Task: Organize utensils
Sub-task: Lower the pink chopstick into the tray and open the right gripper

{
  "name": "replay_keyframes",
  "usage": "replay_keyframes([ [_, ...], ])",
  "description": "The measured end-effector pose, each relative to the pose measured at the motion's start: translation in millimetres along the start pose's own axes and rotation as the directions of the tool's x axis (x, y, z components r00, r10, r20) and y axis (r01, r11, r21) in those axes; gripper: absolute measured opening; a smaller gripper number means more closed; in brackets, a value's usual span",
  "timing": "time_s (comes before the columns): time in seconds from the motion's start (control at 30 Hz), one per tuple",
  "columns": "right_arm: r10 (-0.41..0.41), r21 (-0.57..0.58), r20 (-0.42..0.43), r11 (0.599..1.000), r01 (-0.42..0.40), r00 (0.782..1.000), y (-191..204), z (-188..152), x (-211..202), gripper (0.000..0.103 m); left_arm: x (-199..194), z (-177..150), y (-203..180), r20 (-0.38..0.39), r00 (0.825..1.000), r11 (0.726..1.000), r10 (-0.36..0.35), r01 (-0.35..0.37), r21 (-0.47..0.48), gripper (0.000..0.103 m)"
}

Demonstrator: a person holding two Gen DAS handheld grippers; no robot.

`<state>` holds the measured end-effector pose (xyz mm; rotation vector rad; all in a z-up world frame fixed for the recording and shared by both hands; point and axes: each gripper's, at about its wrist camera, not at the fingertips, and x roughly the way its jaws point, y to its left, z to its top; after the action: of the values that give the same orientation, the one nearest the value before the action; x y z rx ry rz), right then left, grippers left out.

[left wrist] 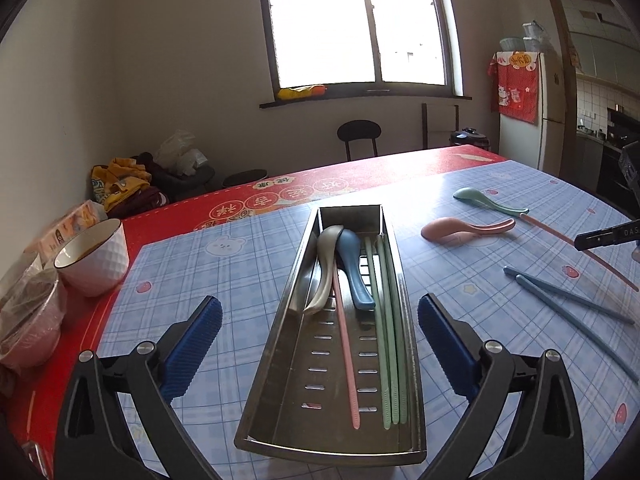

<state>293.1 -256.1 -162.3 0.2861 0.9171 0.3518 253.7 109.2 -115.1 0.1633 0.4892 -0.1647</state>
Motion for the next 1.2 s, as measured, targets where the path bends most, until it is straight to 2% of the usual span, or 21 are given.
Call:
replay_keyframes([
  [0.2, 0.047, 0.109, -0.046, 0.993, -0.042, 0.998, 26, 20, 16, 0.006, -5, -3, 21, 0.012, 0.998, 0.993, -0.061, 0.062, -0.104, 0.097],
  [0.37, 0.110, 0.156, -0.071, 0.983, -0.098, 0.991, 78, 39, 45, 0.006, -6, -4, 47, 0.013, 0.998, 0.969, -0.062, 0.063, -0.239, 0.097],
  [0.5, 0.168, 0.170, -0.059, 0.973, -0.156, 0.984, 123, 59, 61, 0.006, -2, -7, 63, -0.014, 0.999, 0.949, -0.034, 0.027, -0.315, 0.097],
  [0.63, 0.197, 0.209, -0.074, 0.962, -0.177, 0.978, 159, 73, 82, 0.006, -3, -8, 69, -0.026, 1.000, 0.940, -0.003, -0.006, -0.340, 0.097],
  [0.73, 0.182, 0.239, -0.090, 0.958, -0.156, 0.979, 175, 78, 97, 0.006, -6, -9, 73, -0.020, 1.000, 0.939, 0.014, -0.020, -0.344, 0.097],
  [0.97, 0.123, 0.357, -0.100, 0.931, -0.080, 0.987, 181, 76, 123, 0.006, -7, -8, 74, -0.019, 1.000, 0.936, 0.011, -0.017, -0.351, 0.097],
  [1.2, 0.110, 0.424, -0.101, 0.904, -0.057, 0.989, 187, 75, 134, 0.006, -9, -7, 70, -0.012, 1.000, 0.940, 0.000, -0.004, -0.341, 0.097],
])
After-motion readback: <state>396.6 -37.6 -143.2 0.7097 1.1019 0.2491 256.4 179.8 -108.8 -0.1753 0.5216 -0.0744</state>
